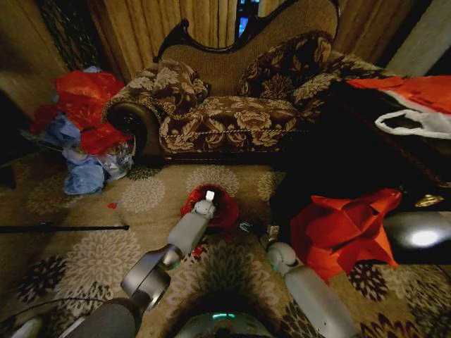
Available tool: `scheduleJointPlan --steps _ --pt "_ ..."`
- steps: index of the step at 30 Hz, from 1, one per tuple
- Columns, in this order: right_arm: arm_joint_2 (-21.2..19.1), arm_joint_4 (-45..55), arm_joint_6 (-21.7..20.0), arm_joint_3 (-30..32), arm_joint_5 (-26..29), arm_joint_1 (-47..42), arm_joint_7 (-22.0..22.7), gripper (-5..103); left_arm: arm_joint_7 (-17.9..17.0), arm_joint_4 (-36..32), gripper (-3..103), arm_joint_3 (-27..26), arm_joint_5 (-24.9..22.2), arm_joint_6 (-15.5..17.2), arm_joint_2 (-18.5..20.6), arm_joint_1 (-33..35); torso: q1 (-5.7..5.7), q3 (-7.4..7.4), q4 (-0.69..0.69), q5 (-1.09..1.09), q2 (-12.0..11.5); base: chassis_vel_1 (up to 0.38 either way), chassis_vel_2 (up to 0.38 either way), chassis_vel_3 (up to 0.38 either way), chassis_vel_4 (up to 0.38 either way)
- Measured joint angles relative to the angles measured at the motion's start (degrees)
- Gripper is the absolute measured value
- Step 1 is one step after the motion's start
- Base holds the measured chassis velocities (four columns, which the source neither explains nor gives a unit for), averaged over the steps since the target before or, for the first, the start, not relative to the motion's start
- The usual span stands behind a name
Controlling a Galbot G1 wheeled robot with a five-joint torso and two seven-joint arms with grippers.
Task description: Place a garbage bag over the trash bin.
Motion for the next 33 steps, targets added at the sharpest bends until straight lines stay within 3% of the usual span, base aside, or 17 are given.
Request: scheduleJointPlan --steps 3,6,8,11,19,33 --pt "0.3 -0.5 0.3 -0.2 -0.1 0.2 -0.9 100 5.8 1.7 0 0.2 1.0 2.4 0.6 -1.0 0.00 0.00 0.00 0.01 0.0 0.000 0.000 0.000 0.000" --pt "0.7 -0.8 0.3 -0.5 -0.1 0.5 -1.0 100 7.6 1.9 0 0.0 1.6 3.1 0.8 -1.1 0.00 0.00 0.00 0.00 0.0 0.000 0.000 0.000 0.000" --pt "1.3 -1.1 0.4 -1.0 -0.3 0.9 -1.0 100 11.9 1.9 0 -0.4 3.2 4.2 1.5 -1.2 0.00 0.00 0.00 0.00 0.0 0.000 0.000 0.000 0.000" --pt "2.0 -1.4 0.4 -1.6 -0.6 1.2 -1.0 100 15.0 1.7 0 -0.5 3.7 4.4 2.2 -1.3 0.00 0.00 0.01 0.00 0.0 0.000 0.000 0.000 0.000" --pt "2.6 -1.4 0.4 -2.1 -0.9 1.2 -0.4 100 14.3 1.1 0 -0.4 2.2 3.1 2.7 -0.5 0.00 -0.01 0.01 0.02 0.0 0.000 0.000 0.000 0.000" --pt "0.7 1.4 0.2 -0.7 -0.3 -0.7 -0.1 100 12.2 2.6 0 1.5 4.9 -0.1 1.5 0.0 -0.05 -0.06 0.05 0.05 0.1 0.000 0.000 0.000 0.000"
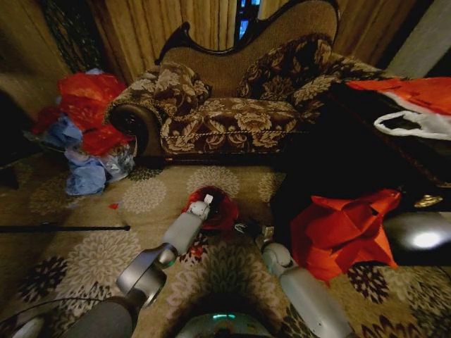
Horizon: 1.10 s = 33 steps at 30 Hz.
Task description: Place a garbage bag over the trash bin.
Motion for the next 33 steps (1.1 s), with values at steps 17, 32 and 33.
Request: scheduleJointPlan --steps 17,32,33 --pt "-1.0 2.1 -0.4 0.8 1.3 -1.0 0.0 100 -7.7 -17.1 0 -1.3 -6.9 2.8 4.7 4.8 0.07 0.08 -0.05 -0.08 -0.1 0.000 0.000 0.000 0.000" --pt "-1.2 2.2 -0.5 0.5 1.2 -1.1 -0.2 100 -17.3 -10.6 0 -4.1 -10.6 -11.0 1.0 2.1 0.05 0.06 -0.05 -0.06 -0.1 0.000 0.000 0.000 0.000" --pt "-1.1 2.1 -0.5 0.4 1.1 -1.1 -0.3 100 -21.5 -11.3 0 -4.4 -10.7 -9.8 1.2 2.4 0.05 0.06 -0.05 -0.06 -0.1 0.000 0.000 0.000 0.000"
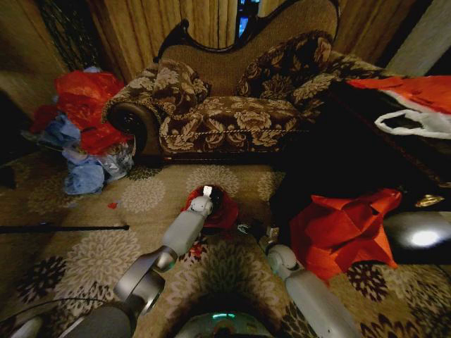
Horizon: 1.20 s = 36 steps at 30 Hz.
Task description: Place a garbage bag over the trash bin.
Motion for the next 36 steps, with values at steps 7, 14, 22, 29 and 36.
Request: scheduleJointPlan --steps 7,14,22,29,36 --pt "0.2 0.2 0.0 -0.6 -0.1 -0.1 0.0 100 -7.8 -2.3 0 -1.2 0.3 5.8 0.9 1.6 0.00 0.00 0.00 0.00 0.0 0.000 0.000 0.000 0.000" --pt "-0.6 0.6 0.0 -0.5 0.2 -0.1 0.0 100 -6.7 -3.4 0 -0.3 0.5 10.5 1.9 3.2 0.00 0.00 0.00 0.00 0.0 0.000 0.000 0.000 0.000" --pt "-1.3 1.4 0.0 -0.2 0.6 -0.9 -0.1 100 -2.3 -1.8 0 0.5 1.2 13.0 0.9 3.6 0.00 -0.01 0.00 0.00 0.0 0.000 0.000 0.000 0.000" --pt "-0.8 1.4 0.0 -0.8 0.4 -0.5 0.0 100 4.0 -2.1 0 0.9 2.6 9.1 0.8 2.5 0.00 -0.01 0.00 0.00 0.0 0.000 0.000 0.000 0.000" --pt "-0.9 2.5 -0.3 -2.7 0.6 0.5 0.9 100 9.1 -3.3 0 1.7 3.8 5.4 0.9 1.6 0.00 0.00 0.00 0.01 0.0 0.000 0.000 0.000 0.000"
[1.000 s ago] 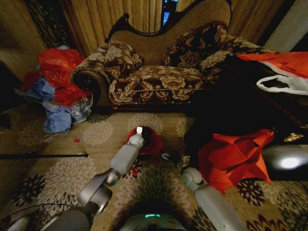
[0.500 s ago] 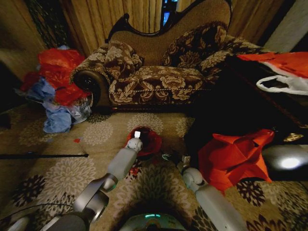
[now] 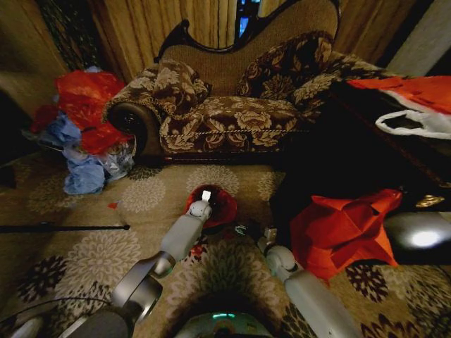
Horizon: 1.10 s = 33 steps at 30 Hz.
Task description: Place a garbage bag over the trash bin.
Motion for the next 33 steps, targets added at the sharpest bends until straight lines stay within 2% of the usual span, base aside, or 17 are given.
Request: scheduleJointPlan --steps 1,2,3,5,6,8,9,10,14,18,21,25,26,29,30,32,33 --pt "-0.1 0.1 0.0 -0.1 0.0 0.0 0.0 100 0.2 -0.3 0 0.2 -0.1 0.2 0.0 0.0 0.00 0.00 0.01 0.00 0.0 0.000 0.000 0.000 0.000" --pt "-0.3 0.4 0.0 -0.2 0.0 0.0 0.1 100 -0.1 -0.9 0 0.5 0.4 2.6 0.0 0.1 0.00 0.00 0.01 -0.01 0.0 0.000 0.000 0.000 0.000" --pt "-0.3 0.4 0.0 -0.2 0.0 0.0 0.1 100 -0.1 -0.9 0 0.5 0.4 2.6 0.0 0.1 0.00 0.00 0.01 -0.01 0.0 0.000 0.000 0.000 0.000" --pt "-0.5 0.6 0.0 -0.1 0.1 -0.1 0.1 100 -1.1 -1.5 0 0.6 0.9 6.5 -0.3 0.3 0.00 0.00 -0.01 0.00 0.0 0.000 0.000 0.000 0.000" --pt "-0.5 0.6 0.0 -0.1 0.1 -0.1 0.1 100 -1.1 -1.5 0 0.6 0.9 6.5 -0.3 0.3 0.00 0.00 -0.01 0.00 0.0 0.000 0.000 0.000 0.000" --pt "-0.8 0.8 0.0 0.2 0.1 -0.3 0.1 100 -1.4 -1.7 0 0.7 1.1 8.7 -0.4 0.4 0.00 0.00 0.00 -0.01 0.0 0.000 0.000 0.000 0.000" --pt "-0.9 1.0 0.1 0.3 0.2 -0.5 0.1 100 -0.3 -1.7 0 0.6 0.9 9.2 -0.4 0.4 0.00 0.00 0.00 0.00 0.0 0.000 0.000 0.000 0.000" --pt "-0.9 1.0 0.1 0.3 0.2 -0.5 0.1 100 -0.3 -1.7 0 0.6 0.9 9.2 -0.4 0.4 0.00 0.00 0.00 0.00 0.0 0.000 0.000 0.000 0.000" --pt "-1.1 1.3 0.1 0.2 0.5 -0.8 0.1 100 5.2 -1.5 0 0.6 0.3 9.5 0.3 0.4 0.00 0.00 0.00 0.00 0.0 0.000 0.000 0.000 0.000" --pt "-0.8 1.3 0.1 -0.3 0.6 -0.6 0.3 100 6.1 -1.7 0 0.7 -2.8 9.6 0.5 0.2 0.00 0.00 -0.01 -0.01 0.0 0.000 0.000 0.000 0.000" --pt "-0.8 1.5 0.1 -0.6 0.8 -0.4 0.5 100 5.8 -2.6 0 0.6 -3.0 10.4 0.8 0.2 0.00 0.00 0.00 0.00 0.0 0.000 0.000 0.000 0.000" --pt "-1.4 2.4 -0.1 -0.8 1.8 -0.5 1.2 100 3.6 -7.3 0 -0.9 -6.0 12.8 2.4 1.1 0.00 0.00 -0.01 0.00 0.0 0.000 0.000 0.000 0.000" --pt "-1.4 2.4 -0.1 -0.8 1.8 -0.5 1.2 100 3.6 -7.3 0 -0.9 -6.0 12.8 2.4 1.1 0.00 0.00 -0.01 0.00 0.0 0.000 0.000 0.000 0.000" --pt "-2.4 3.6 -0.2 -0.4 2.3 -0.8 1.3 100 -0.3 -13.7 0 -1.6 -11.0 13.0 5.1 3.7 0.00 0.00 0.00 -0.01 0.0 0.000 0.000 0.000 0.000" --pt "-2.4 3.6 -0.2 -0.4 2.3 -0.8 1.3 100 -0.3 -13.7 0 -1.6 -11.0 13.0 5.1 3.7 0.00 0.00 0.00 -0.01 0.0 0.000 0.000 0.000 0.000" --pt "-3.0 5.0 -0.4 0.4 2.6 -1.3 1.5 100 -3.7 -18.8 0 -1.8 -14.0 12.7 7.5 6.1 0.00 0.00 -0.01 -0.02 0.0 0.000 0.000 0.000 0.000" --pt "-3.3 5.9 -0.5 1.2 2.6 -1.8 1.6 100 -5.7 -21.5 0 -1.9 -15.5 11.1 9.0 7.5 0.00 0.00 0.00 -0.02 0.0 0.000 0.000 0.000 0.000"
